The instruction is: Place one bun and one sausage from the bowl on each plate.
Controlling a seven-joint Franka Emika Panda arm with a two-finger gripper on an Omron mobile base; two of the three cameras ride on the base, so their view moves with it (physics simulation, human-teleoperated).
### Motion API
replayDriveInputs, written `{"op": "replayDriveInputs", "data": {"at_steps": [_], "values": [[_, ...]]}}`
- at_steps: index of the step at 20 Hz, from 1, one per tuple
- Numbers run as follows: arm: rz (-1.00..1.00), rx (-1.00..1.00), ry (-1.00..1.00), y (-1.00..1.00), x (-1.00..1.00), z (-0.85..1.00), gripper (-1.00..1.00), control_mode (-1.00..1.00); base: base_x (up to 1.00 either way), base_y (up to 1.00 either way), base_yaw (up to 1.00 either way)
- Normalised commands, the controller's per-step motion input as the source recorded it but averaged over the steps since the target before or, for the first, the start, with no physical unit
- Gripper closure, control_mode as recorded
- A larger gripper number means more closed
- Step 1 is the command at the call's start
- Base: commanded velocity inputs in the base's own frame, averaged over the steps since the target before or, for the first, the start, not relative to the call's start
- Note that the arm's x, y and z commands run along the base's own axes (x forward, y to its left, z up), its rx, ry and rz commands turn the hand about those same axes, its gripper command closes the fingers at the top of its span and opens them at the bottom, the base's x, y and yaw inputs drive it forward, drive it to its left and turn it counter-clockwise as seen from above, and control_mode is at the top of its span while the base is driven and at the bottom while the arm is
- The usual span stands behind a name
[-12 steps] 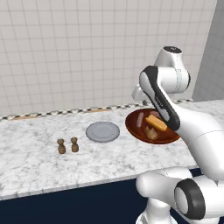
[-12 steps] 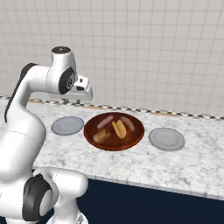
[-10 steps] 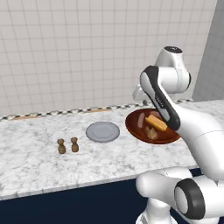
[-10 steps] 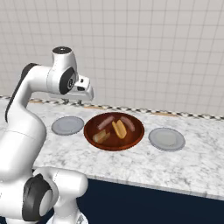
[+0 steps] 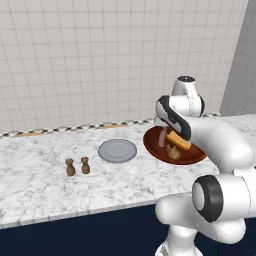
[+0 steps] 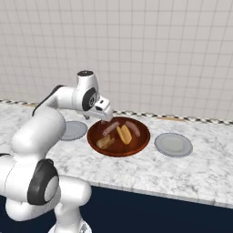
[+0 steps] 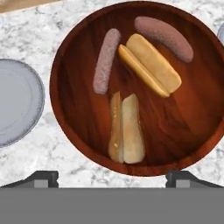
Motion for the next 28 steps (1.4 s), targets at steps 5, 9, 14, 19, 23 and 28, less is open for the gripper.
{"op": "replayDriveInputs", "data": {"at_steps": [5,9,14,19,23,28], "values": [[-0.29,0.00,0.02,-0.04,0.95,-0.96,-1.00,-1.00,0.00,0.00,0.00],[-0.20,0.03,0.07,-0.41,0.12,-0.75,-1.00,-1.00,0.00,0.00,0.00],[0.02,0.07,0.12,-0.63,-0.31,-0.33,-1.00,-1.00,0.00,0.00,0.00],[0.08,0.02,0.09,0.17,-0.12,-0.26,-1.00,-1.00,0.00,0.00,0.00],[0.01,0.00,0.06,0.36,0.00,-0.34,-1.00,-1.00,0.00,0.00,0.00],[0.01,0.00,0.00,0.00,-0.06,-0.34,-1.00,-1.00,0.00,0.00,0.00]]}}
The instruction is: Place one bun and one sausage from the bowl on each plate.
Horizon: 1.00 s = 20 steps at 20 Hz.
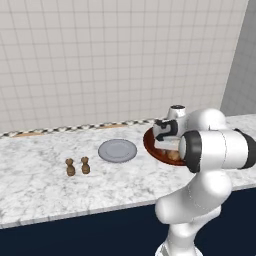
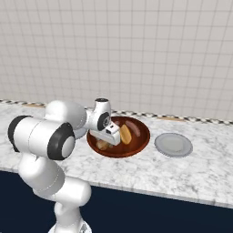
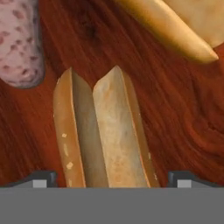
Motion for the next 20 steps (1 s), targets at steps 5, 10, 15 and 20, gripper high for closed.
{"op": "replayDriveInputs", "data": {"at_steps": [5,10,15,20], "values": [[0.00,0.00,0.00,0.00,0.00,-0.15,1.00,-1.00,0.00,0.00,0.00],[-0.02,0.02,-0.02,0.01,0.00,0.36,1.00,-1.00,0.00,0.00,0.00],[-0.07,0.00,-0.09,0.41,-0.02,1.00,1.00,-1.00,0.00,0.00,0.00],[-0.05,0.00,-0.13,1.00,0.12,0.86,1.00,-1.00,0.00,0.00,0.00]]}}
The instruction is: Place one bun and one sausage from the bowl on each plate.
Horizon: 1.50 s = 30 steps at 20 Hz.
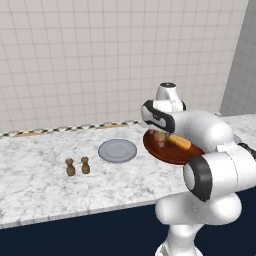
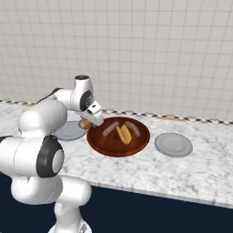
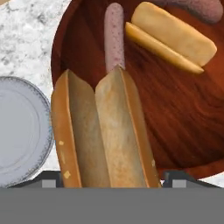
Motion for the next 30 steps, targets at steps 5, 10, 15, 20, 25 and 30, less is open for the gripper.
{"op": "replayDriveInputs", "data": {"at_steps": [5,10,15,20,25,30], "values": [[-0.07,0.00,-0.07,1.00,0.38,0.13,1.00,-1.00,0.00,0.00,0.00],[-0.04,0.00,0.04,1.00,0.50,-0.60,1.00,-1.00,0.00,0.00,0.00],[0.00,0.00,0.05,0.74,0.41,-0.66,1.00,-1.00,0.00,0.00,0.00],[0.00,0.00,-0.01,0.16,0.20,-0.16,-1.00,-1.00,0.00,0.00,0.00],[0.00,0.00,-0.05,-0.12,0.03,0.00,-1.00,-1.00,0.00,0.00,0.00],[0.00,0.00,-0.08,-0.15,0.20,0.00,-1.00,-1.00,0.00,0.00,0.00]]}}
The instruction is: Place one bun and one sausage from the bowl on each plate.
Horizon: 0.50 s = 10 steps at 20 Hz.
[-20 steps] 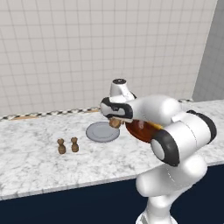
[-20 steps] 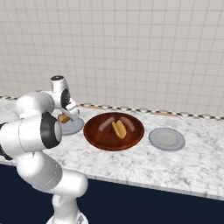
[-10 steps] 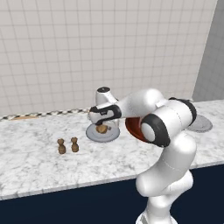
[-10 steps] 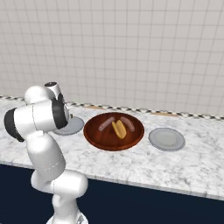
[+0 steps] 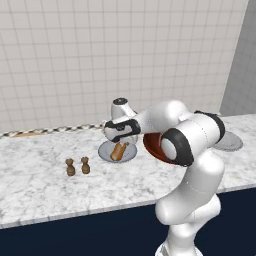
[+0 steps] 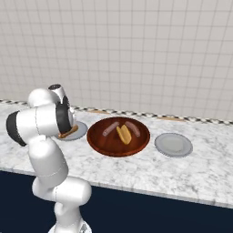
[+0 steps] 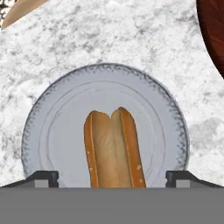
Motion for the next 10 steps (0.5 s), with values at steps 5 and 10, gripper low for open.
{"op": "replayDriveInputs", "data": {"at_steps": [5,10], "values": [[0.02,0.06,-0.13,-0.81,-0.48,0.60,-1.00,-1.00,0.00,0.00,0.00],[0.05,0.05,-0.02,-1.00,-0.53,0.40,-1.00,-1.00,0.00,0.00,0.00]]}}
